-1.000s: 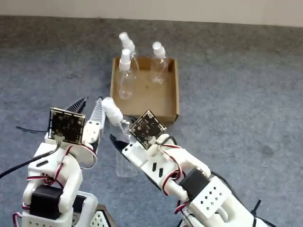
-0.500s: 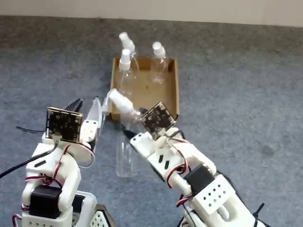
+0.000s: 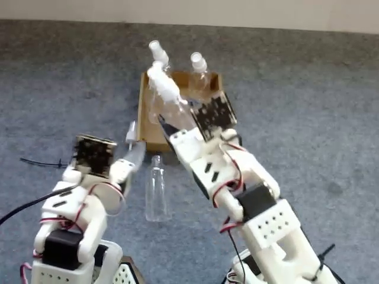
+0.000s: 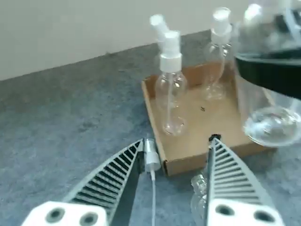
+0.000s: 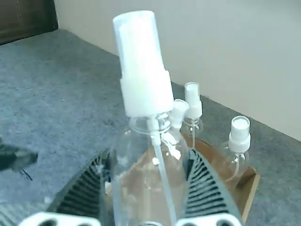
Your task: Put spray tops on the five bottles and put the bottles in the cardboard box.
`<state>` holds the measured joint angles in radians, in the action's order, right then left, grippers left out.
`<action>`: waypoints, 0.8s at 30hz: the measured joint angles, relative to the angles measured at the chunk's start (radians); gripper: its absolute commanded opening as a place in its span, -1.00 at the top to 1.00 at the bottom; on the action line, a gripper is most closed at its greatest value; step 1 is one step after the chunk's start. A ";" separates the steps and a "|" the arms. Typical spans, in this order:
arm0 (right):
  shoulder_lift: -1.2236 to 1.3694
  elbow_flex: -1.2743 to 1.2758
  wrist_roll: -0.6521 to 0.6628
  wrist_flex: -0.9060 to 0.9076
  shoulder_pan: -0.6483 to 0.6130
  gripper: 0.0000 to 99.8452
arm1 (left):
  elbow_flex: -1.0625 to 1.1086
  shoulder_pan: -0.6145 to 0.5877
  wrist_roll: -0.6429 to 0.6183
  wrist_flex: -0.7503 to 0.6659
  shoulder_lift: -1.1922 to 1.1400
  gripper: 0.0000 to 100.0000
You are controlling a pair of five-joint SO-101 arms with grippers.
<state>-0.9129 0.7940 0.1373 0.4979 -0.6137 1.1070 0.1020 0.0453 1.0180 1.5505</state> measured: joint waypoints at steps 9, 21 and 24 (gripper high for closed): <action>0.169 -0.173 -0.126 0.000 0.104 0.99 | 0.038 0.089 0.000 0.000 -0.003 0.56; 0.169 -0.172 -0.192 0.158 -0.026 0.99 | 0.038 0.206 0.000 0.000 -0.003 0.38; 0.169 -0.172 -0.192 0.158 -0.029 0.99 | 0.038 0.203 0.000 -0.008 -0.003 0.38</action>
<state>-0.7442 0.6222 -0.0545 0.6559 -0.6429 1.1454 0.3046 0.0453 1.0104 1.5474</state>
